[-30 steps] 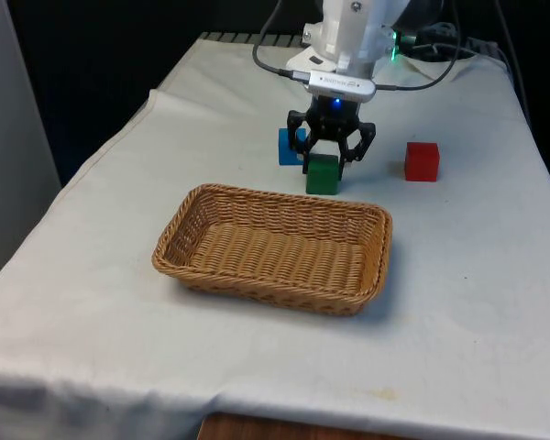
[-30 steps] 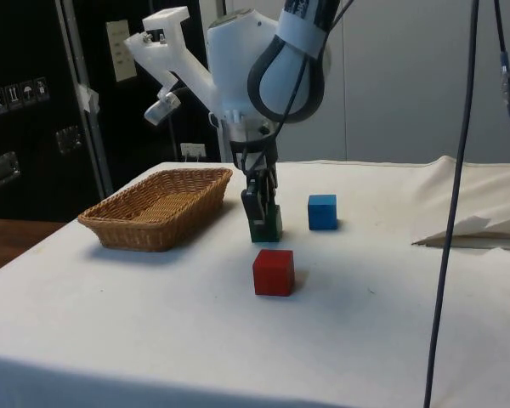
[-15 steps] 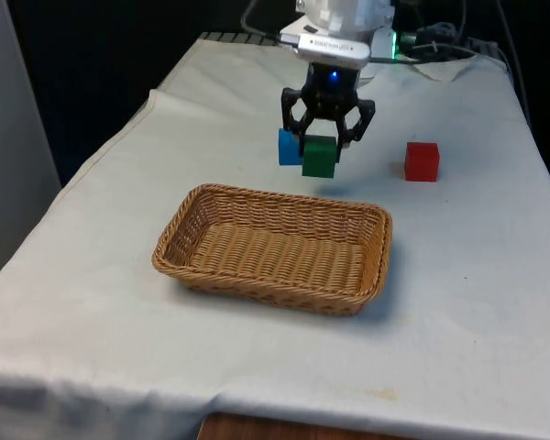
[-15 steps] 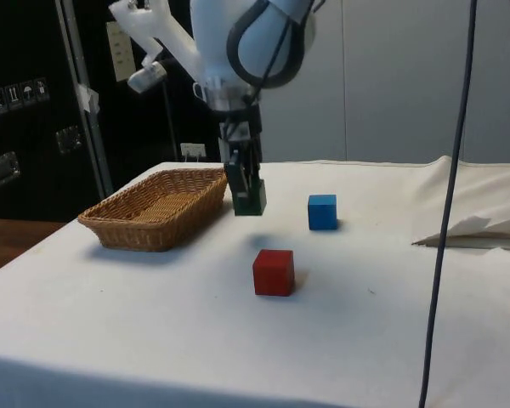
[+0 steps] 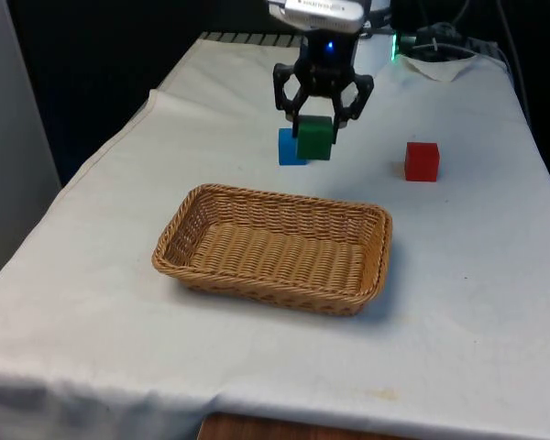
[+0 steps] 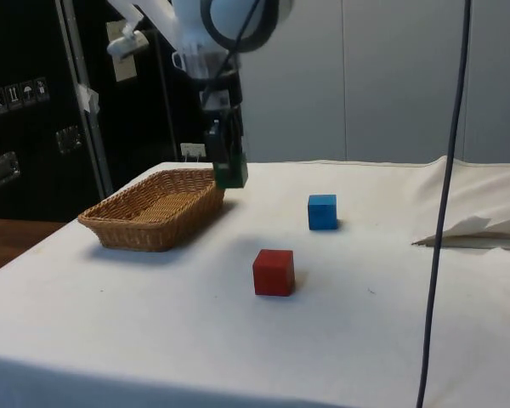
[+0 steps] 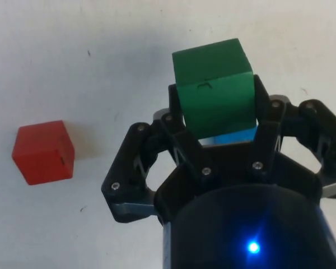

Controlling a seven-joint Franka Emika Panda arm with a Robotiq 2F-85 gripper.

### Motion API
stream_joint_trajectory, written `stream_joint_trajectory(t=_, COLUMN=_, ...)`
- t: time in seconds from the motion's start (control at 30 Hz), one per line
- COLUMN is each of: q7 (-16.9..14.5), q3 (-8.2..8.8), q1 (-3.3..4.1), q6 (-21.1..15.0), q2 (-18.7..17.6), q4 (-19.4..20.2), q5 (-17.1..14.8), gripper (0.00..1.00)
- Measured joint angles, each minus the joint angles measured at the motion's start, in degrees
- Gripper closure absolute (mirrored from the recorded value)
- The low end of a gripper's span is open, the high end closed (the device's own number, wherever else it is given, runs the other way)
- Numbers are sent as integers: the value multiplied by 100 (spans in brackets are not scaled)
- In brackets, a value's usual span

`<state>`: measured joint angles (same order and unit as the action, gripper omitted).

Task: Pick up exactly two blocks and place them into the basket.

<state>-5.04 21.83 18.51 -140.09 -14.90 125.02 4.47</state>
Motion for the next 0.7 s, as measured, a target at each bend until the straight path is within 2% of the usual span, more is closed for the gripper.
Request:
stream_joint_trajectory(t=0.17, q7=-132, q3=6, q1=-11, q6=252, q2=34, q4=-281, q5=-57, gripper=95)
stream_joint_trajectory(t=0.3, q7=-235, q3=6, q1=-11, q6=321, q2=-11, q4=-435, q5=-155, gripper=95)
stream_joint_trajectory(t=0.5, q7=-435, q3=6, q1=-17, q6=413, q2=-223, q4=-779, q5=-413, gripper=95)
stream_joint_trajectory(t=0.7, q7=-550, q3=-17, q1=-17, q6=464, q2=-659, q4=-1289, q5=-682, gripper=95)
